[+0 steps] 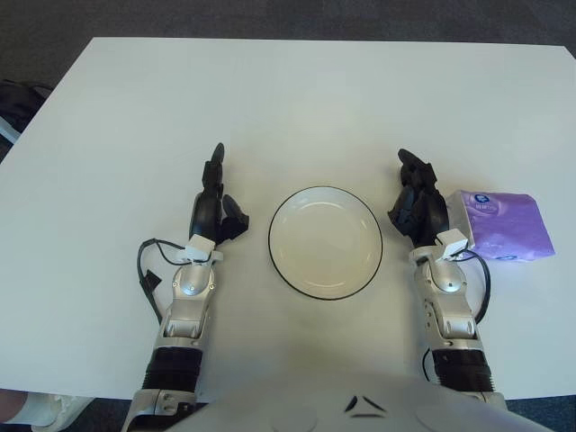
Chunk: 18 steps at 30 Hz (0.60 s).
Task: Put the tissue paper into the plate.
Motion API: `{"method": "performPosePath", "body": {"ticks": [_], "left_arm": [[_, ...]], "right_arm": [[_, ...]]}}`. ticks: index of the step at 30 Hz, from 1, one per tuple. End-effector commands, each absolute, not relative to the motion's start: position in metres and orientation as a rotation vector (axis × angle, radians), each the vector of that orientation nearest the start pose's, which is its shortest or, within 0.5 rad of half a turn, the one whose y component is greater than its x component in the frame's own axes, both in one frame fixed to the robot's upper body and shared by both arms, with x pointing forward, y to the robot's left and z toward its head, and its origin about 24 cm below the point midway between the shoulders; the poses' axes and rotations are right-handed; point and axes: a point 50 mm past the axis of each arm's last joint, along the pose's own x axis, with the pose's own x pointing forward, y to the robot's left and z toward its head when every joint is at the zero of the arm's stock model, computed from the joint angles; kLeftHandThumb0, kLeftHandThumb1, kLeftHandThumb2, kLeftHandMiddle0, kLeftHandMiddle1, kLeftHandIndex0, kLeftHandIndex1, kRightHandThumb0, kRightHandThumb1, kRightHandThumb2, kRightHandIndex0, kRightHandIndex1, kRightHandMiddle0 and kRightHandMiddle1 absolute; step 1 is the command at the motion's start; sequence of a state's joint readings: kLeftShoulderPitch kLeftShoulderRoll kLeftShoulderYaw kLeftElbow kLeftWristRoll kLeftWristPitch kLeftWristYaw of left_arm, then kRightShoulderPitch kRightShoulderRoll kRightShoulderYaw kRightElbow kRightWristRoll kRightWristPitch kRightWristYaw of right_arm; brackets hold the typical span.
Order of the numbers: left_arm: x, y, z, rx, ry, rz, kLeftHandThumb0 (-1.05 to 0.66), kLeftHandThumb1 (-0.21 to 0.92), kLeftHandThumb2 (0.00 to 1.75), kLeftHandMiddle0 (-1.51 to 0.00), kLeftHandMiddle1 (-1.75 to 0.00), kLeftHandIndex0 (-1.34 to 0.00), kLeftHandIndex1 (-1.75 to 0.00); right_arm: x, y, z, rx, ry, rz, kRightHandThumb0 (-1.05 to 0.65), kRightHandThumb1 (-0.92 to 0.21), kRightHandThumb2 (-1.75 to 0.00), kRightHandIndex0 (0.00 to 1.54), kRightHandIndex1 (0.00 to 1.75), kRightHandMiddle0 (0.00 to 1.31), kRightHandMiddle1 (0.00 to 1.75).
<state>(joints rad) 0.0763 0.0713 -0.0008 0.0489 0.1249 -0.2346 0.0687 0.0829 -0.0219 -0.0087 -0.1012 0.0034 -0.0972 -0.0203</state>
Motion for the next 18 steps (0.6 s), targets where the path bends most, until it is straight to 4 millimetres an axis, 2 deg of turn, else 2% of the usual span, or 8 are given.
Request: {"method": "performPosePath", "body": {"ticks": [1, 12, 18], "left_arm": [[0.228, 0.168, 0.013, 0.189, 0.012, 0.057, -0.99, 0.92, 1.31, -0.05, -0.01, 0.0, -0.19], [0.23, 0.167, 0.011, 0.182, 0.019, 0.058, -0.99, 0.92, 1.3, -0.05, -0.01, 0.0, -0.16], [0.231, 0.166, 0.009, 0.186, 0.025, 0.059, -0.98, 0.92, 1.3, -0.05, 0.0, 0.0, -0.14]], "right_arm": [[0.231, -0.163, 0.057, -0.055, -0.065, -0.03, -0.69, -0.92, -1.03, 0.34, 0.02, 0.0, 0.61], [0.244, -0.162, 0.095, -0.142, -0.177, 0.012, -0.69, -0.92, -1.02, 0.29, 0.0, 0.0, 0.59], [0.246, -0.161, 0.124, -0.173, -0.304, 0.015, -0.66, -0.92, -0.98, 0.29, 0.0, 0.0, 0.57]]}}
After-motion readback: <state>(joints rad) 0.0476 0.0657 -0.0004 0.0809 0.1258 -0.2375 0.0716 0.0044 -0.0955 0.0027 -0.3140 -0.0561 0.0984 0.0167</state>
